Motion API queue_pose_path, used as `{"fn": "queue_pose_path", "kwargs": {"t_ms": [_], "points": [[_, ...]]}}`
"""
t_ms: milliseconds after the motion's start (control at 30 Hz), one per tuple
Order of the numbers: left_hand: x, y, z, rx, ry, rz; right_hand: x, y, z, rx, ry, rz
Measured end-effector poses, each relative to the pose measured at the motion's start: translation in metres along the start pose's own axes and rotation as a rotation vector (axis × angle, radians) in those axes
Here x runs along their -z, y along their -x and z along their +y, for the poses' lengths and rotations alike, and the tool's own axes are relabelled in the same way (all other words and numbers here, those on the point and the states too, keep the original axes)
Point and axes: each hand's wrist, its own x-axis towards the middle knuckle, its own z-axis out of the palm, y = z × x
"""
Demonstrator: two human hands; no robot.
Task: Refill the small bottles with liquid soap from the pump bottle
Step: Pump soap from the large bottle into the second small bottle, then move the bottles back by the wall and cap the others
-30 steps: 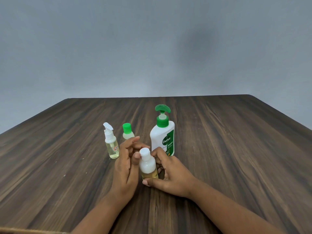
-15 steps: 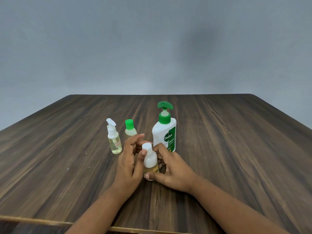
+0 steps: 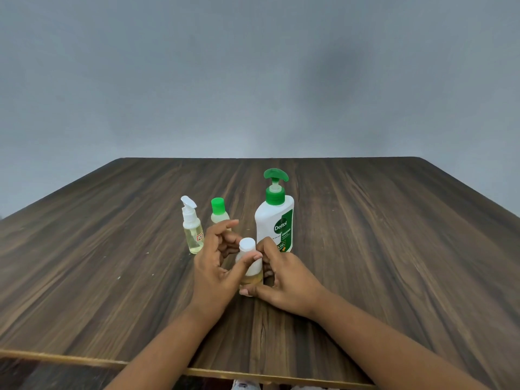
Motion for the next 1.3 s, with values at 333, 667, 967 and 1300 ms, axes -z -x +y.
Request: {"fn": "queue_pose_path", "kwargs": {"t_ms": [333, 667, 967, 1300], "points": [[-0.001, 0.002, -0.004, -0.055, -0.076, -0.012, -0.002, 0.003, -0.005, -0.017, 0.071, -0.003], [0.001, 0.005, -0.001, -0.007, -0.152, -0.047, 0.001, 0.027, -0.015, -0.055, 0.35, 0.155], [-0.006, 0.002, -0.009, 0.077, -0.446, -0.239, 0.027, 0.047, 0.008, -0.417, 0.272, 0.508], [-0.018, -0.006, -0.017, 0.331, -0.474, -0.244, 0.039, 0.014, 0.048, -0.546, 0.195, 0.52]]}}
